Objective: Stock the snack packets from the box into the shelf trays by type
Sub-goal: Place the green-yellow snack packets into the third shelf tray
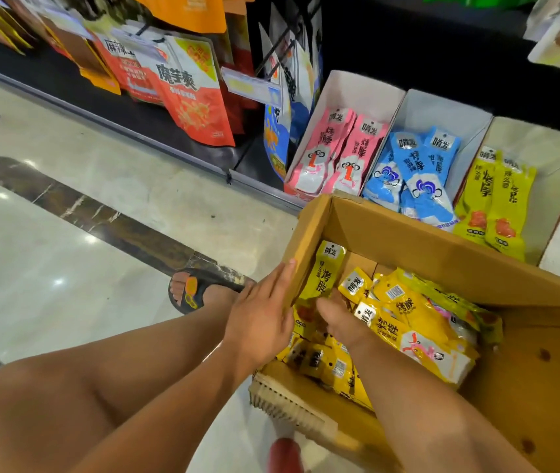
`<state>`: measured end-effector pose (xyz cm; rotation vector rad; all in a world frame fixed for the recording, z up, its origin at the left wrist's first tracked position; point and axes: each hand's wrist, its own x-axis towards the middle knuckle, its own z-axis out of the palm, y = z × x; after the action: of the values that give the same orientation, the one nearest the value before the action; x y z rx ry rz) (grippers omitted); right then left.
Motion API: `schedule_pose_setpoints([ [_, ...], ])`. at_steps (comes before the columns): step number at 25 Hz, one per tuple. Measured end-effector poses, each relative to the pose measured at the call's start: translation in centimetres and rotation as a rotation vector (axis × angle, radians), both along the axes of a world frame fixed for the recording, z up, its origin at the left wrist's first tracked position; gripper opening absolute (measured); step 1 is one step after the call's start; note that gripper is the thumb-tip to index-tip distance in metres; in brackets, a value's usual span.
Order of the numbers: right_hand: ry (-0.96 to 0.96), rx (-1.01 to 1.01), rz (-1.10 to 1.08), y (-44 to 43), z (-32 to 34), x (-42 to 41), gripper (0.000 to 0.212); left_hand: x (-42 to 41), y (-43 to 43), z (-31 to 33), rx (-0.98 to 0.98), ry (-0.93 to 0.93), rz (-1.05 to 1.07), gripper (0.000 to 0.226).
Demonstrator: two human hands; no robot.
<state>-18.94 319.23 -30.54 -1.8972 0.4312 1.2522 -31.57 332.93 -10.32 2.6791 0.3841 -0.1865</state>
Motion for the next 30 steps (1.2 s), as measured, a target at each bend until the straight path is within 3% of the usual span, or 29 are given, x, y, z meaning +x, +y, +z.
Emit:
schedule_pose_setpoints([
  [4,0.075,0.030,-0.128,1.1,5.3,-0.8,0.058,0.1,0.0,0.0,0.010,-0.005,0.001,0.085],
  [8,0.137,0.073,-0.306,1.6,6.5,-0.3,0.026,0.0,0.0,0.0,0.016,-0.014,-0.001,0.086],
  [12,0.116,0.038,-0.245,1.1,-3.3,1.0,0.062,-0.1,-0.1,-0.2,0.024,-0.028,0.000,0.085],
  [14,0.119,0.038,-0.283,0.8,-5.6,1.3,0.058,0.0,0.0,-0.3,0.033,-0.029,0.002,0.086],
  [17,0.118,0.022,-0.378,1.3,3.2,1.1,0.030,-0.1,-0.1,-0.4,0.035,-0.040,0.006,0.086],
  [19,0.121,0.036,-0.429,0.9,5.2,1.2,0.008,-0.1,0.0,-0.6,0.039,-0.038,0.003,0.086],
  [24,-0.015,-0.038,-0.435,0.3,5.9,1.4,0.012,-0.1,0.0,-0.6,0.051,-0.020,0.000,0.086],
  [30,-0.171,0.027,-0.198,-2.6,11.0,1.4,0.012,-0.2,0.2,-0.3,0.086,-0.005,-0.012,0.084],
])
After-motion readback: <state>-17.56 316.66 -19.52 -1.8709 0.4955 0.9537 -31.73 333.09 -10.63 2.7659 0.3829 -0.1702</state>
